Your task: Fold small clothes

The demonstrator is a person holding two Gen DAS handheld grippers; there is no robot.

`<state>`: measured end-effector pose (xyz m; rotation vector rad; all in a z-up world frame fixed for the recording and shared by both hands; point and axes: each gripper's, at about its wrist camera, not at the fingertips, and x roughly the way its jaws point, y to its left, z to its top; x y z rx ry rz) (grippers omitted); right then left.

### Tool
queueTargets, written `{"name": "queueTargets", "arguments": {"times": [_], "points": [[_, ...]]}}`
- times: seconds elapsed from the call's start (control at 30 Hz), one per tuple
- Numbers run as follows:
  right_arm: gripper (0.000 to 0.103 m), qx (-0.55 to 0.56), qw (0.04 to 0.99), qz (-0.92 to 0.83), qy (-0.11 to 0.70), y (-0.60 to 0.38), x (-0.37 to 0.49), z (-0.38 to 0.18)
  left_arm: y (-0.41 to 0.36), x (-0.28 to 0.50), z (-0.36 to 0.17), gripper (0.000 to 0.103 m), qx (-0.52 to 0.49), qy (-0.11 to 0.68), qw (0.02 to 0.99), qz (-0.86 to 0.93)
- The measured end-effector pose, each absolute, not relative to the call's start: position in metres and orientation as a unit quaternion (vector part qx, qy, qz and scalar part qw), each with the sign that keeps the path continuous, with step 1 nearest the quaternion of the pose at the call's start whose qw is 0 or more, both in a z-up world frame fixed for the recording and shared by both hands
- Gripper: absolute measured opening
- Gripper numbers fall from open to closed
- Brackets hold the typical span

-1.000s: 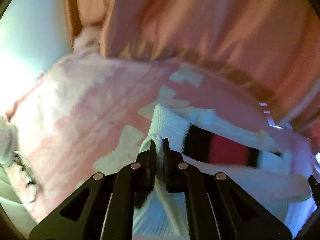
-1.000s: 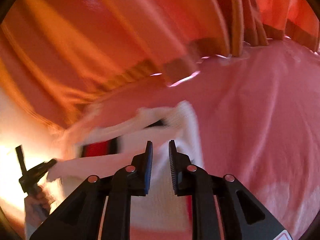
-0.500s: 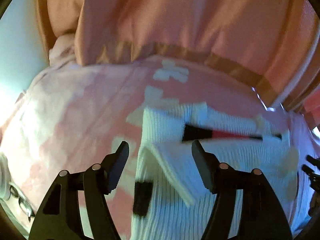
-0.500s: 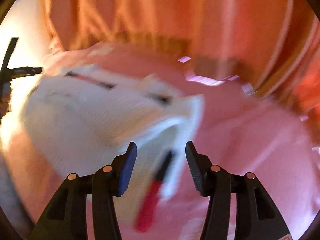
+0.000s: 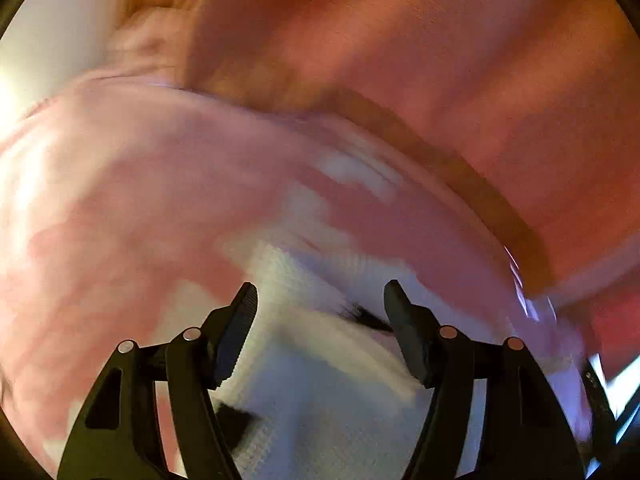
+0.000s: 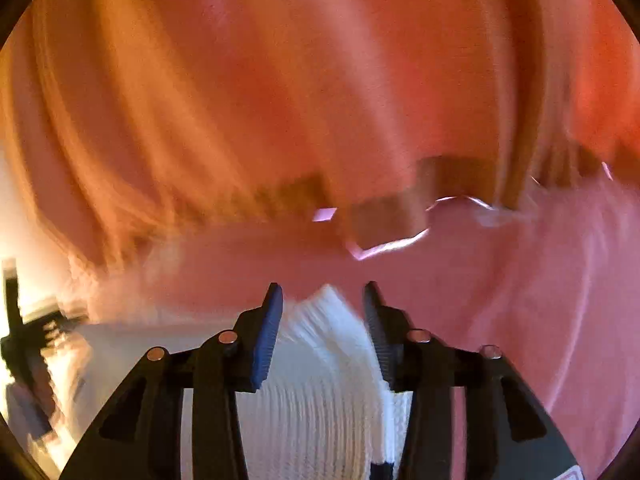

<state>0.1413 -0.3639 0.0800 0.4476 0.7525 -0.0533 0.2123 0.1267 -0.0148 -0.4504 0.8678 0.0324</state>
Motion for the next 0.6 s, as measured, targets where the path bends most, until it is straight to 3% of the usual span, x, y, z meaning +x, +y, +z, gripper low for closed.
{"name": "queueTargets", "arguments": {"times": [0.1,0.27,0.4,0.6], "points": [[0.044,0.205,0.898,-0.026,0.388,-0.368,0.131,0.082,0.139,0.206,-0.005,0.065,-0.253,0.399,0.881,0.001],[0.044,0.181,0.862,-0.029,0.473,-0.362,0.128,0.065,0.112,0.185,0.0,0.076,-0.125,0.396,0.91,-0.004],[0.05,0.179,0.847,-0.013,0.5,-0.356,0.136,0.048,0.098,0.194,-0.012,0.081,-0.091,0.419,0.903,-0.02],[0.051,0.164,0.842,-0.023,0.513,-0.357,0.152,0.024,0.095,0.221,-0.038,0.081,-0.099,0.45,0.888,0.002]]}}
